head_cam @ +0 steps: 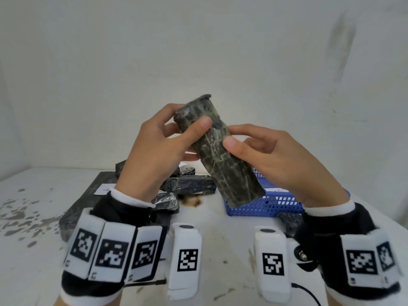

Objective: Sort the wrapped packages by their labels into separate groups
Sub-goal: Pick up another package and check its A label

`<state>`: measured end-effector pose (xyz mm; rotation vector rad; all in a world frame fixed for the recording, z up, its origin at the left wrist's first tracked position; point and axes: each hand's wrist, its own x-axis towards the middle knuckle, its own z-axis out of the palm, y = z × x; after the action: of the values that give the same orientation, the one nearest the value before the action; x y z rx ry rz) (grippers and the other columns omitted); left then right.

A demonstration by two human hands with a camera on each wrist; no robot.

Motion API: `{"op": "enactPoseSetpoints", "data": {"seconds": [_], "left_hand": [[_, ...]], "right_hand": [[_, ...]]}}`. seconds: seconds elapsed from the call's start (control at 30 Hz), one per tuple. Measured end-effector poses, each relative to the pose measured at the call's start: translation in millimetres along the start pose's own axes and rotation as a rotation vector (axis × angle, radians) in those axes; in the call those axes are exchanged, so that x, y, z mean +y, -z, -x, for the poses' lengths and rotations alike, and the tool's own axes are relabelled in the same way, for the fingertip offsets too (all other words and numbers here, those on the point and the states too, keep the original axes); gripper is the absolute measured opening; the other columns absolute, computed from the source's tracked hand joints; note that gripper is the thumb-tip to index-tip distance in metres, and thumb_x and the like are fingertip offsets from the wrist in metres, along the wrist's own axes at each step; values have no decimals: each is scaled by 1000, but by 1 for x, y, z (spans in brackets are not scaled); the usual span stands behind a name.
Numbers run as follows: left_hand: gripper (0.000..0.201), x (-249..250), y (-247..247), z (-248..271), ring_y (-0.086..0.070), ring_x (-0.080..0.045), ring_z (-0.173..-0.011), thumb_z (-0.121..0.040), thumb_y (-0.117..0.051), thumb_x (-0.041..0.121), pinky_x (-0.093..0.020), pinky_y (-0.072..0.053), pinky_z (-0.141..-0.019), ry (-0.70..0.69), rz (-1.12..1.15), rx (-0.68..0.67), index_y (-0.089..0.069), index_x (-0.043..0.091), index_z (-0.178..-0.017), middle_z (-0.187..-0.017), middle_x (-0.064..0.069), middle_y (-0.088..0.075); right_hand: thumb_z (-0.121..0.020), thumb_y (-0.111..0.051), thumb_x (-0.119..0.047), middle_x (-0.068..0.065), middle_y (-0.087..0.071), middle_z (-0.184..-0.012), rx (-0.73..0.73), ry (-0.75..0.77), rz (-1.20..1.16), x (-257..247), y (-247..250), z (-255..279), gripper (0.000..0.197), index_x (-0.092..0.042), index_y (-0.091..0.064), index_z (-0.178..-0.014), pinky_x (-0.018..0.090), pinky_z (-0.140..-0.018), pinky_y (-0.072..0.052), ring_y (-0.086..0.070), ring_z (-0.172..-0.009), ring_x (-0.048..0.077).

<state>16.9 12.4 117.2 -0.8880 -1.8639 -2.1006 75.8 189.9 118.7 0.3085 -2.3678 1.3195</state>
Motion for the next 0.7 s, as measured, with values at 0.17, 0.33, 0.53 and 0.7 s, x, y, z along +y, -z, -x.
{"op": "enactPoseSetpoints", "data": {"seconds": [0.17,0.33,0.53,0.7], "left_hand": [[27,-1,0,0,-72,-17,-74,-83,-63,34,-31,-60,-71,-28,-32,-100,-66,20,-107,-95,-5,-72],[43,-4,-4,1,-71,-22,-85,-64,-75,37,-44,-59,-82,-81,-97,-118,-61,20,-101,-100,-1,-73],[38,-1,-5,2,-66,-3,-82,-63,-80,36,-16,-50,-76,-134,-156,-131,-63,24,-95,-94,6,-73],[23,-1,-6,1,-67,-23,-105,-82,-64,40,-43,-52,-98,-95,-71,-154,-69,24,-98,-105,-2,-72]], "right_hand": [[-76,-61,-61,-10,-75,-93,50,22,81,0,-3,-1,39,-36,-72,-103,28,-77,-46,-61,-77,14],[-82,-69,-42,-6,-73,-88,133,61,-46,0,-2,-2,31,-37,-69,-113,21,-58,-47,-60,-60,14],[-80,-76,-43,16,-75,-99,116,27,-265,-5,1,-1,40,-23,-73,-114,34,-75,-60,-73,-76,32],[-71,-68,-46,14,-74,-96,169,45,-287,-7,0,0,40,-22,-76,-101,35,-80,-60,-74,-77,31]]}}
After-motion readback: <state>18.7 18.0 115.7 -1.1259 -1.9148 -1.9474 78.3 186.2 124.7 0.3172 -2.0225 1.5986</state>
